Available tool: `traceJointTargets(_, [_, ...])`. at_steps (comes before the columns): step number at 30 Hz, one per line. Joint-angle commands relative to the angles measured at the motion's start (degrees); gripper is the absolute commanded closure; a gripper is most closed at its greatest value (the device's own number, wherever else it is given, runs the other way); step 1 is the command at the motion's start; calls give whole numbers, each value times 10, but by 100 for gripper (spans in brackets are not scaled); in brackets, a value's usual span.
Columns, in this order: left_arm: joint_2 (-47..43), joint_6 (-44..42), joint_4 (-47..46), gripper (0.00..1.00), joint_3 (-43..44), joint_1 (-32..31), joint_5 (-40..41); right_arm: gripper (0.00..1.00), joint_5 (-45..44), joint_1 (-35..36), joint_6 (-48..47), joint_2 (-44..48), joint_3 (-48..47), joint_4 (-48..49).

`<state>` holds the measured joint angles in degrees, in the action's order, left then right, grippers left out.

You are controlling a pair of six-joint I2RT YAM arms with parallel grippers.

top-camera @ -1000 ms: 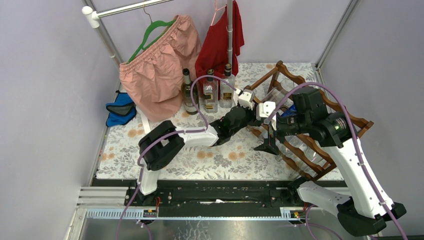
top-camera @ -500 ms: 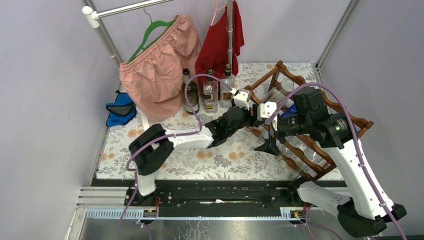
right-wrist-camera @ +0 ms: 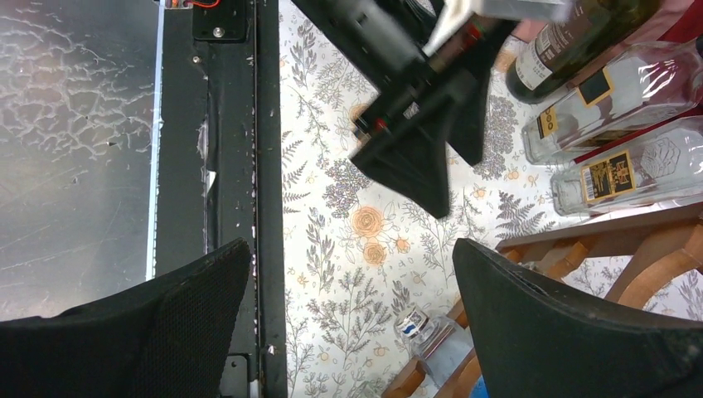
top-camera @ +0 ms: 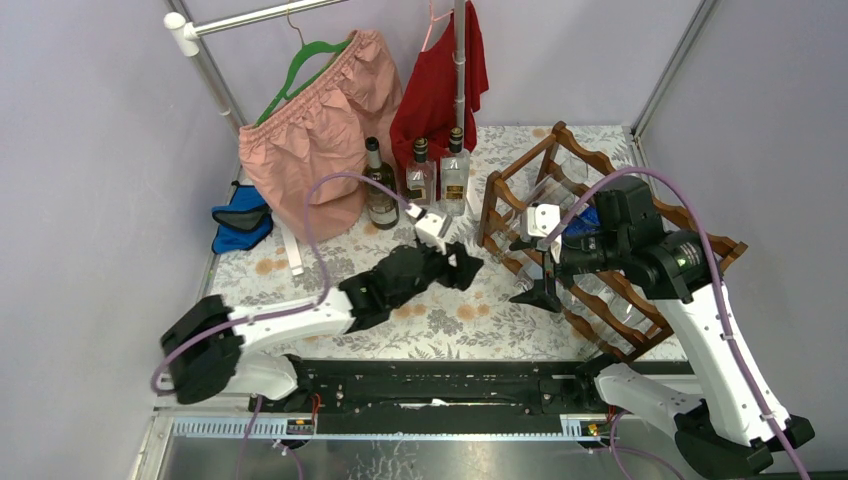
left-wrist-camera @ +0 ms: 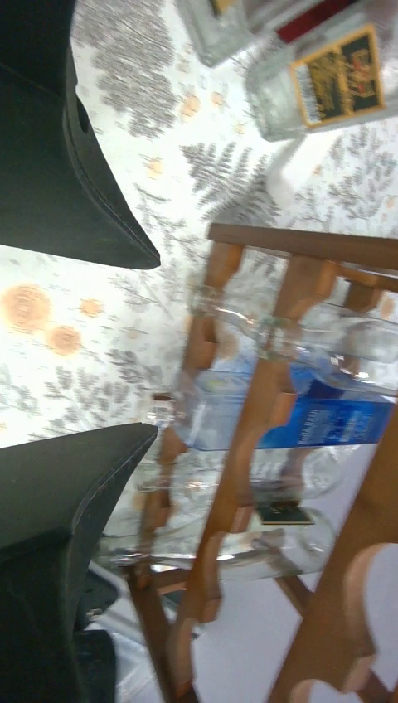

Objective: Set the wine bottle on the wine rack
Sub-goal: Place the wine bottle in the wine rack, then pick up the wine bottle from the center of the board.

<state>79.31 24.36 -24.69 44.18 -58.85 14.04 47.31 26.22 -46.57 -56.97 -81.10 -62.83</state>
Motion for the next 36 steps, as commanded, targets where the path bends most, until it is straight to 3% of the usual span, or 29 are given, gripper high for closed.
traceJointTargets(1, [-103,-16,81,25,-56,-4,-27,0,56,-10,13,17,14,21])
traceJointTargets(5, [-210,-40,177,21,-67,-3,-22,0,110,-11,24,24,67,29])
traceJointTargets(8, [-282,-60,238,2,-38,-1,-11,0,139,-14,-14,28,93,5])
traceJointTargets(10, [-308,-73,273,1,13,8,-21,0,129,-19,-35,36,97,0])
traceJointTargets(15, [-259,-85,367,1,153,76,-80,0,102,-63,-38,57,101,7])
traceJointTargets(20, [-211,-75,437,1,236,157,-79,0,92,-108,14,66,102,50])
traceJointTargets(29, [-182,-69,442,1,253,335,-113,0,90,-108,25,26,68,53])
traceJointTargets(36, [-158,-56,406,1,225,405,-197,0,99,-109,11,18,68,53])
